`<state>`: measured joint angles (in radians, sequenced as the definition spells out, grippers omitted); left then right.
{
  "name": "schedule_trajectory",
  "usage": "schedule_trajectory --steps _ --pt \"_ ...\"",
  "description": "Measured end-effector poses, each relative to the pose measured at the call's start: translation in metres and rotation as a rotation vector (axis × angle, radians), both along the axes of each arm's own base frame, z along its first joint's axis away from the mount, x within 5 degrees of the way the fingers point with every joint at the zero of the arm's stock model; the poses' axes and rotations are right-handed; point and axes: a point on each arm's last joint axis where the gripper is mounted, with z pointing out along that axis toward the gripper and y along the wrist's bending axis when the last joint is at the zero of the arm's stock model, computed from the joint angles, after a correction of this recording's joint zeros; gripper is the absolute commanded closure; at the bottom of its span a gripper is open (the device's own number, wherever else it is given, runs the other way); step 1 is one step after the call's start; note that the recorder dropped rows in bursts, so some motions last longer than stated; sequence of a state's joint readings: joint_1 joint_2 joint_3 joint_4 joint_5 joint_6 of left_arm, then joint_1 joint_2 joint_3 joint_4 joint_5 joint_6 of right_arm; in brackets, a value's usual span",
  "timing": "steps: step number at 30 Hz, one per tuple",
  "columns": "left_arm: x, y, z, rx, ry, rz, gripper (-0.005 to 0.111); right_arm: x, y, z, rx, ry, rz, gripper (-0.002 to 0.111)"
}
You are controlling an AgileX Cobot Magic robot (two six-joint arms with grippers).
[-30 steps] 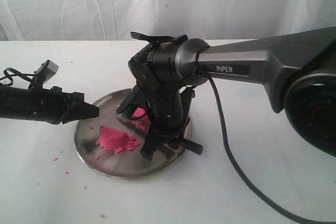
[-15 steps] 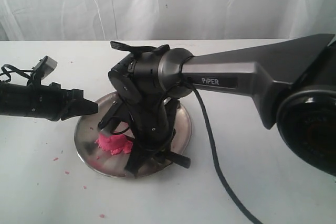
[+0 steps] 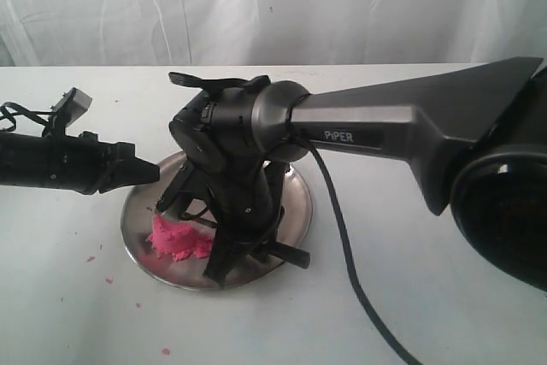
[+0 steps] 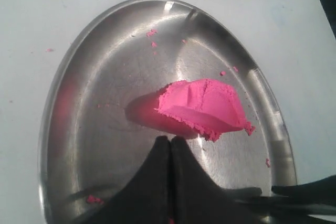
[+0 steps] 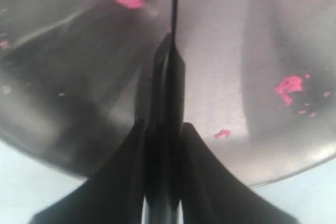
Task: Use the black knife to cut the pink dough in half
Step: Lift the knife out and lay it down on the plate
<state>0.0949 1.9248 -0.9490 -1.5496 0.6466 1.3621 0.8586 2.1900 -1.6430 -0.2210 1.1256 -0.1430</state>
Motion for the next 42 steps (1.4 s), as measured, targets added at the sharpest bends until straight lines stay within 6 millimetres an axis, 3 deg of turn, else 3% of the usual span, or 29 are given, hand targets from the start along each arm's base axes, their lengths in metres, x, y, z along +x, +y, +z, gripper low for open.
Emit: schedule_trajectory --steps 6,12,16,20,24,30,34,37,39,40,42 --pt "-0.001 -0.001 0.004 -0.017 -0.010 -0.014 0.107 0.018 -0.009 -0.001 0.108 0.009 -0.085 0.108" --pt "-0.001 -0.002 0.005 -0.025 -0.013 -0.020 0.107 0.027 -0.012 0.001 0.310 0.148 -0.182 0.108" --pt "-0.002 -0.002 0.011 -0.026 -0.029 -0.020 0.107 0.041 -0.025 0.002 0.360 0.159 -0.230 0.108" --pt "-0.004 -0.003 0.033 -0.020 -0.093 -0.021 0.107 0.044 -0.025 0.004 0.409 0.180 -0.238 0.098" --pt "-0.010 0.000 0.061 0.021 -0.162 0.019 0.107 0.042 -0.022 0.005 0.442 0.209 -0.219 0.074" --pt "-0.026 0.008 0.116 0.111 -0.292 0.132 0.107 0.042 -0.022 0.005 0.443 0.210 -0.216 0.071" --pt "-0.050 0.013 0.151 0.200 -0.405 0.238 0.107 0.041 -0.023 0.015 0.455 0.196 -0.209 0.071" --pt "-0.091 0.019 0.173 0.302 -0.500 0.365 0.107 0.038 -0.025 0.043 0.503 0.143 -0.196 0.071" --pt "-0.116 0.020 0.174 0.336 -0.531 0.417 0.107 0.033 -0.029 0.058 0.536 0.110 -0.193 0.071" --pt "-0.139 0.021 0.172 0.353 -0.557 0.453 0.107 0.025 -0.034 0.072 0.579 0.088 -0.202 0.071" --pt "-0.165 0.023 0.167 0.367 -0.587 0.492 0.107 0.014 -0.040 0.078 0.615 0.081 -0.216 0.071"
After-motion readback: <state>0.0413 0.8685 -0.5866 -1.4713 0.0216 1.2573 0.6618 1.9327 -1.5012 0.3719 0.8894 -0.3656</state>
